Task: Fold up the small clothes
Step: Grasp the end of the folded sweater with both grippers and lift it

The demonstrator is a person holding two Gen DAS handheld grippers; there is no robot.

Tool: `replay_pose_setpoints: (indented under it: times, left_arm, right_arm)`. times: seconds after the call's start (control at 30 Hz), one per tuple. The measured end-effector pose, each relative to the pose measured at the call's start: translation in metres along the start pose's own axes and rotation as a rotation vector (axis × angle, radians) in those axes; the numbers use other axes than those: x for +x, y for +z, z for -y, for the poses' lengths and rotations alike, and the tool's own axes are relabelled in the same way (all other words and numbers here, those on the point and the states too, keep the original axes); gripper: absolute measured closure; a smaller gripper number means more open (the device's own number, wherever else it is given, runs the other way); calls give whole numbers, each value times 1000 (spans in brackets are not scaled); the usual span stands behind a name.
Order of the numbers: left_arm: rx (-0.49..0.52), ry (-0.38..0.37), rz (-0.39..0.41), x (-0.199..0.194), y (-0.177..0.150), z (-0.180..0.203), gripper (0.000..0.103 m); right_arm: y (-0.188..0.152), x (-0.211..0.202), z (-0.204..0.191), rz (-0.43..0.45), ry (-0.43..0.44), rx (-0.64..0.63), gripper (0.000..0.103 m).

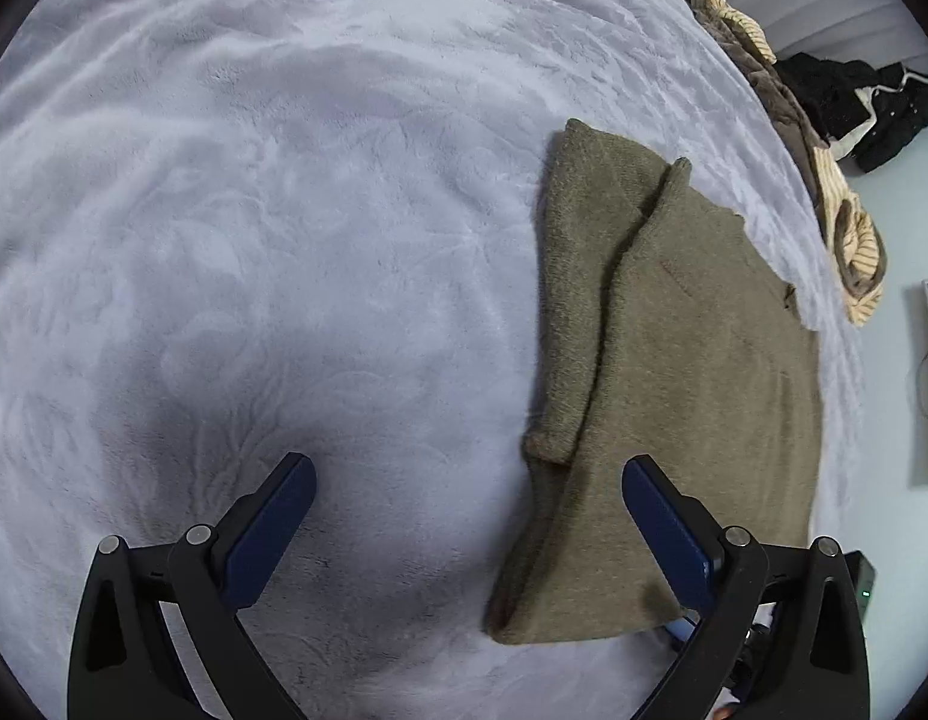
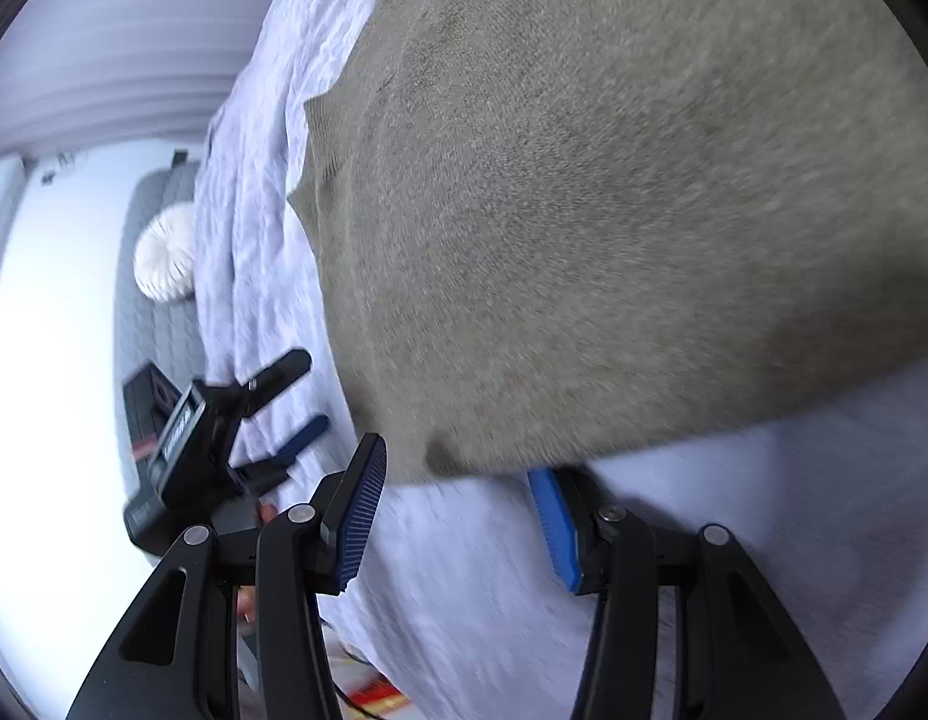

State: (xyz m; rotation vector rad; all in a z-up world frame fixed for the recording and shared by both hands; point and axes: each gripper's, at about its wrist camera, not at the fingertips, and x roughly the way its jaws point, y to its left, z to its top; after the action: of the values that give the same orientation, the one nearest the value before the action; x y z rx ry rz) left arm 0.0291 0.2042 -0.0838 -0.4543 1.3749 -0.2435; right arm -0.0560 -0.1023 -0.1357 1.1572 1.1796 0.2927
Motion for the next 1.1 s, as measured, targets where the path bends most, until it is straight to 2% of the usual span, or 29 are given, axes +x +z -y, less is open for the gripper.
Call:
replay_pose_setpoints:
  times: [0.03, 0.13, 0.2, 0.23, 0.3, 0.43, 0.53, 0.7, 0.8, 0.83, 0.9, 0.97, 1.03, 1.07, 1.1]
  left_arm:
    - [-8, -52, -11, 1, 1, -1, 1]
    - [-16, -143, -36, 4, 4, 2, 1]
    - [-13, -187, -56, 9, 8, 5, 1]
    - [-13, -207, -68, 12, 9, 6, 1]
    - [-7, -274, -95, 19, 16, 14, 1]
    - [-3, -404, -130, 36, 33, 33, 1]
    - [2, -455, -158, 51, 49, 51, 1]
    - [105, -447, -166, 54, 51, 96, 1]
    - [202, -334, -140, 56, 47, 121, 1]
    - [210, -308, -142, 58, 47, 123, 1]
    - [203, -254, -161, 68, 47, 122, 1]
    - [198, -216, -162, 73, 47, 120, 2]
    - [212, -158, -154, 75, 47, 120, 18]
    - [230, -122, -149, 76, 46, 119, 26]
    - [261, -62, -139, 76, 45, 122, 48]
  right_arm:
    - [1, 5, 0, 19, 23, 20, 50]
    - [7, 19, 3, 59, 102, 106, 50]
    - [14, 24, 3, 44, 153, 155, 74]
    - [18, 22, 2, 46, 169, 156, 95]
    - [26, 13, -7, 46, 220, 117, 95]
    - [33, -5, -37, 36, 264, 7, 95]
    - [37, -12, -52, 29, 278, -29, 95]
    - [33, -14, -52, 3, 249, -58, 95]
    - [29, -1, -54, -43, 180, -83, 95]
    - [28, 3, -54, -86, 139, -100, 91]
    - [21, 15, -55, -197, -1, -150, 89]
    - [12, 16, -59, -289, -148, -252, 87]
    - [10, 3, -68, -285, -219, -364, 87]
    - [14, -9, -73, -249, -252, -417, 87]
    - [19, -22, -76, -198, -284, -455, 87]
